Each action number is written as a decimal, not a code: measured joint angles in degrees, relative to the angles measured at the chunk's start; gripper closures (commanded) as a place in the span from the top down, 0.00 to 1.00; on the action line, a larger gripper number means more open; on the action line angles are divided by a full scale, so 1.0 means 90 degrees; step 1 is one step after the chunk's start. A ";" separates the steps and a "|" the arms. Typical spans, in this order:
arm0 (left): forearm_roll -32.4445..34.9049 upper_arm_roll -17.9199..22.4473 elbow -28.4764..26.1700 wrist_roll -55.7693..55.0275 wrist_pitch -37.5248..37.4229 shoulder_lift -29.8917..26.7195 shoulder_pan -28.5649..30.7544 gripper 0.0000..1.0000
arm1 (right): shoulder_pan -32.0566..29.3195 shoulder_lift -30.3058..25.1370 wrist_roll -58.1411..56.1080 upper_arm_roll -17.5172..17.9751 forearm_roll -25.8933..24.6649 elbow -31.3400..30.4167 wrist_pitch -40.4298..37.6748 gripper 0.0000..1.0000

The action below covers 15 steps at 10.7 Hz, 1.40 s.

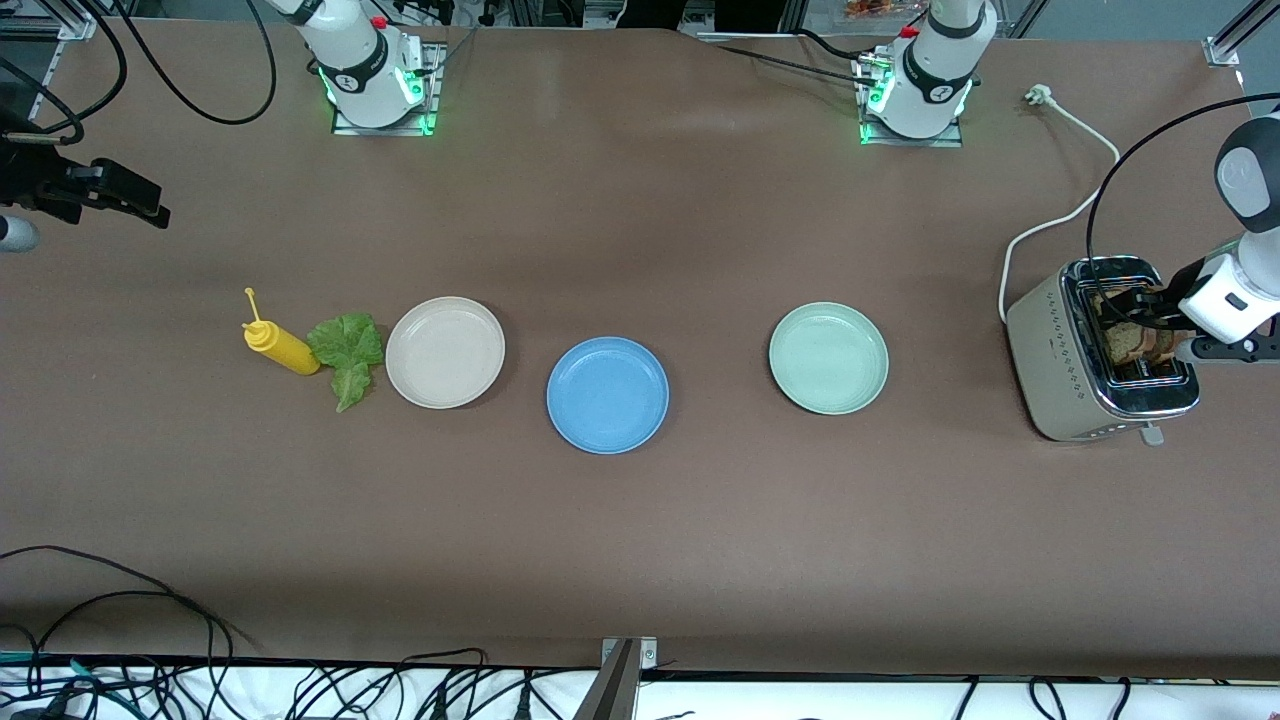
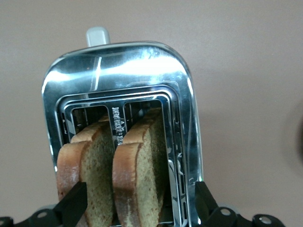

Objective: Make sandwich in blue plate with both arms
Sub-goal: 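Close the left gripper on the outer bread slice in the toaster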

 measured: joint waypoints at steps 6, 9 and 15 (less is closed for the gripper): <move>-0.0228 -0.0092 -0.0065 -0.0094 0.0107 0.0232 -0.0053 1.00 | 0.0000 0.0000 0.0000 0.0000 0.0000 0.0000 -0.0004 1.00; -0.0277 -0.0117 -0.0074 -0.0167 0.0189 0.0358 -0.0108 0.85 | 0.0000 0.0000 0.0000 0.0000 0.0000 0.0000 -0.0005 1.00; -0.0277 -0.0108 -0.0002 -0.0164 -0.0174 0.0086 -0.0131 0.27 | 0.0000 0.0000 0.0000 0.0000 0.0000 0.0000 -0.0006 1.00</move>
